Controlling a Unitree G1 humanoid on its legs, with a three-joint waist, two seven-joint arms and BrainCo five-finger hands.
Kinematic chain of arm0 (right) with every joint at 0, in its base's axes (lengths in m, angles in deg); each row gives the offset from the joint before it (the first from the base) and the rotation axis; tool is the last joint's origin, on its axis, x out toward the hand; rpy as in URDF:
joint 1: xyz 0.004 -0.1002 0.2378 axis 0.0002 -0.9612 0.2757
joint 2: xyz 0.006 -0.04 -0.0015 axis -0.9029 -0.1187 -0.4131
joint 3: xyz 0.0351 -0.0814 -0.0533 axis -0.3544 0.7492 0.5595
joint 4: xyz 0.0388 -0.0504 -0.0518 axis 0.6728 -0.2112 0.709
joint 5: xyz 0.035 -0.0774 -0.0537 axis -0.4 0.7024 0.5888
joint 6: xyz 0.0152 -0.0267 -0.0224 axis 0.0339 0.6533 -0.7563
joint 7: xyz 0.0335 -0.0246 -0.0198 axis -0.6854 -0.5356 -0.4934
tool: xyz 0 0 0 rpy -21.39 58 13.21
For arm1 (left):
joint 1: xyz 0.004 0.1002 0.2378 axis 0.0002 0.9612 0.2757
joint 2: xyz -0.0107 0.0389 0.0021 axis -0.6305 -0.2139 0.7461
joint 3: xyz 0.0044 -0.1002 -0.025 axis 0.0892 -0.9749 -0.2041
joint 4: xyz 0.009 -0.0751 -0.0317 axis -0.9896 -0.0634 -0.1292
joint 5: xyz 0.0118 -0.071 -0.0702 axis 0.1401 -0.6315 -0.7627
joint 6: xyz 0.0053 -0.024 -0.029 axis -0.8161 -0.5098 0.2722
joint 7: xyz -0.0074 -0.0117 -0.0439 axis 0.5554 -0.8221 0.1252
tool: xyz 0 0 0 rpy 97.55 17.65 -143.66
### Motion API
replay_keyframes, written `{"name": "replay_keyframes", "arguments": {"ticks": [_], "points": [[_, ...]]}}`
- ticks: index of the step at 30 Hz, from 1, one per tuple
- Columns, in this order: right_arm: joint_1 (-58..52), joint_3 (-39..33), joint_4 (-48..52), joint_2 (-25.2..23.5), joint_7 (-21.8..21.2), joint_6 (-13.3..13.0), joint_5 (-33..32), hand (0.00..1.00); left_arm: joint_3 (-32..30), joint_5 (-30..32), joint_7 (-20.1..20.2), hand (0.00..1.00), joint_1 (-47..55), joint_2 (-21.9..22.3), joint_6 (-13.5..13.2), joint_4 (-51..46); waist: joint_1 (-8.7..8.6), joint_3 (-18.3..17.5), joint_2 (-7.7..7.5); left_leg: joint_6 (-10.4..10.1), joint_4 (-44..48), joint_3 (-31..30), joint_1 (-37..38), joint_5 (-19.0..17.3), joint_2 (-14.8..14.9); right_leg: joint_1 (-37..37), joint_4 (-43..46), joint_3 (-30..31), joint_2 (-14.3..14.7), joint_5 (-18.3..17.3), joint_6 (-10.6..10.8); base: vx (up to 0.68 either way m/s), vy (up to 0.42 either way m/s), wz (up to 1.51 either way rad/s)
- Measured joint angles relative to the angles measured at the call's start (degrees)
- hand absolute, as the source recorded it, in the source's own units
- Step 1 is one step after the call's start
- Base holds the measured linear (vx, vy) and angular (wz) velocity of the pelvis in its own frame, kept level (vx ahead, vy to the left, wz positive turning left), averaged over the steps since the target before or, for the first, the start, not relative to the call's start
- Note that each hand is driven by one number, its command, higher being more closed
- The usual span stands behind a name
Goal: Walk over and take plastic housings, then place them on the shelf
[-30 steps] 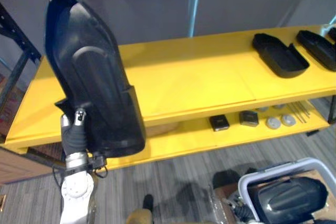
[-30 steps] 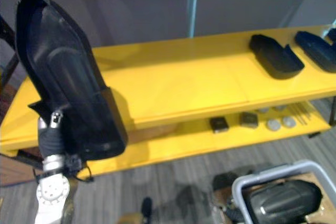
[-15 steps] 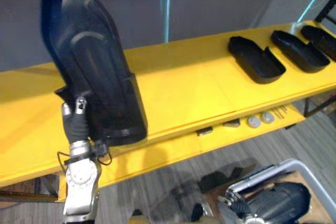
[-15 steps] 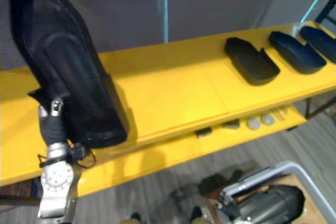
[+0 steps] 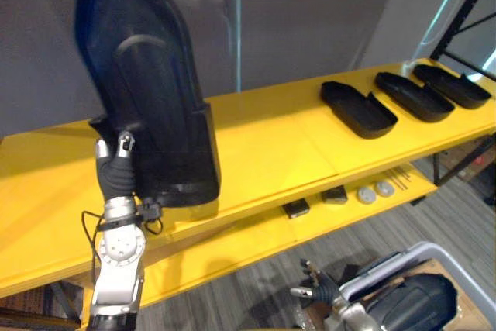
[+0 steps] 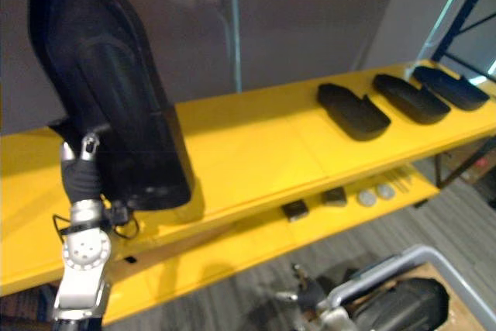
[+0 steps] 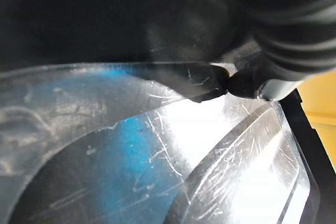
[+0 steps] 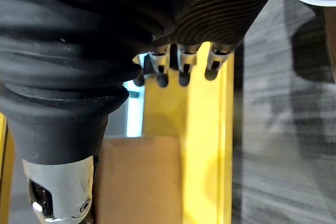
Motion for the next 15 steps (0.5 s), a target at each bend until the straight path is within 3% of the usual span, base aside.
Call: {"name": "replay_keyframes", "arguments": {"ticks": [10, 15], "points": [[-4.12, -1.08, 15.93, -1.16, 0.9, 0.12, -0.77, 0.0, -2.56, -0.99, -2.0, 1.0, 0.15, 4.23, -0.83, 3.87, -1.5, 1.58, 1.4, 0.93, 1.9, -1.0, -2.28, -0.68, -0.21, -1.8, 1.91, 0.25, -0.52, -0.33, -0.13, -0.03, 0.002, 0.02], [-3.87, -3.25, 22.03, -1.58, 0.91, 0.13, -3.54, 0.0, -2.53, -2.9, -0.88, 1.0, 2.26, 8.93, 0.35, 0.68, -1.5, 2.09, 1.41, 0.91, -1.56, -3.85, -2.15, 1.64, 0.04, -1.36, 2.22, -1.79, 0.06, -2.23, 0.02, 0.01, -0.037, 0.3]]}}
